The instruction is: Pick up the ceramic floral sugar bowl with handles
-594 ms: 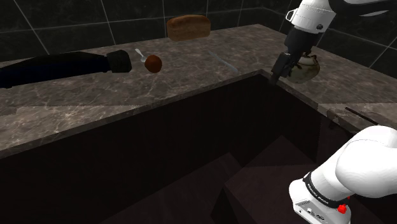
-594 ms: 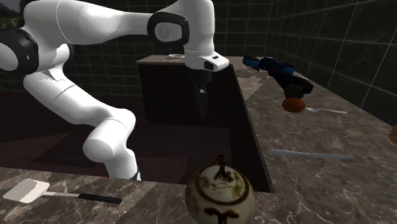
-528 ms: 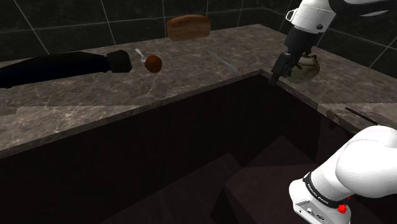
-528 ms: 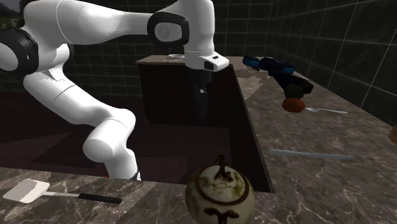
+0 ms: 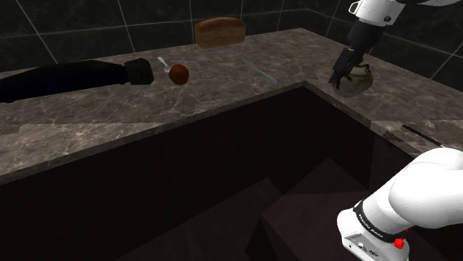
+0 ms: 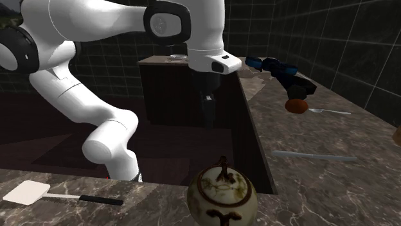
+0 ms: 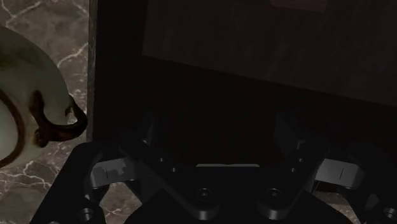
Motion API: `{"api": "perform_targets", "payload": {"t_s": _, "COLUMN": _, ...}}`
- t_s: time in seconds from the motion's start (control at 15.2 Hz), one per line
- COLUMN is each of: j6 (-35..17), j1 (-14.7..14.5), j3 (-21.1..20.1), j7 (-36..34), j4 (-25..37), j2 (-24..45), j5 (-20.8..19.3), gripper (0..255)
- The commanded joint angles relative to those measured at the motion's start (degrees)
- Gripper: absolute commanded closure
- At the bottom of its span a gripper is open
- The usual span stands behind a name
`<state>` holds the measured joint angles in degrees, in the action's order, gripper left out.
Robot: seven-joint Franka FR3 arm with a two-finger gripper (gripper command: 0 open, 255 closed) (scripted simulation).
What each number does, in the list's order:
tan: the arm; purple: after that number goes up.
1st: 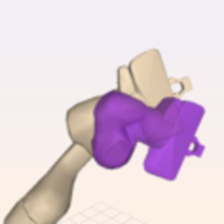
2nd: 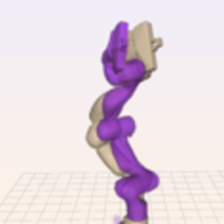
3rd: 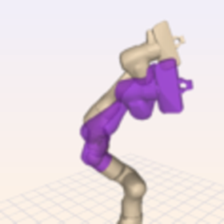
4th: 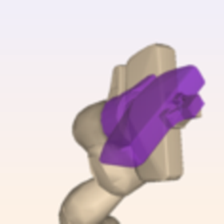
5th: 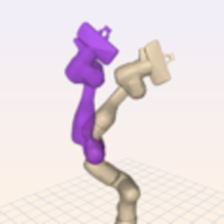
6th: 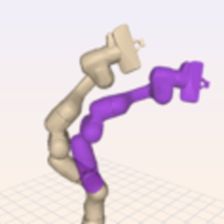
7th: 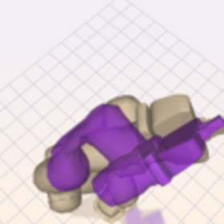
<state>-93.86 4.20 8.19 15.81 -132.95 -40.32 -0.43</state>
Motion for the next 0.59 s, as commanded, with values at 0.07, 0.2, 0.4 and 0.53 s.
{"api": "perform_targets", "payload": {"t_s": 0.07, "j6": -0.16, "j1": 1.13, "j3": 3.05, "j7": 3.49, "j4": 2.84, "j2": 2.78, "j5": -2.24, "gripper": 0}}
{"api": "perform_targets", "payload": {"t_s": 0.2, "j6": -0.14, "j1": 1.8, "j3": 5.09, "j7": 5.83, "j4": 5.04, "j2": 4.69, "j5": -3.51, "gripper": 0}}
{"api": "perform_targets", "payload": {"t_s": 0.4, "j6": -0.11, "j1": 2.62, "j3": 8.13, "j7": 9.35, "j4": 8.72, "j2": 7.88, "j5": -5.07, "gripper": 0}}
{"api": "perform_targets", "payload": {"t_s": 0.53, "j6": -0.07, "j1": 3.06, "j3": 10.15, "j7": 11.74, "j4": 11.45, "j2": 10.22, "j5": -5.85, "gripper": 0}}
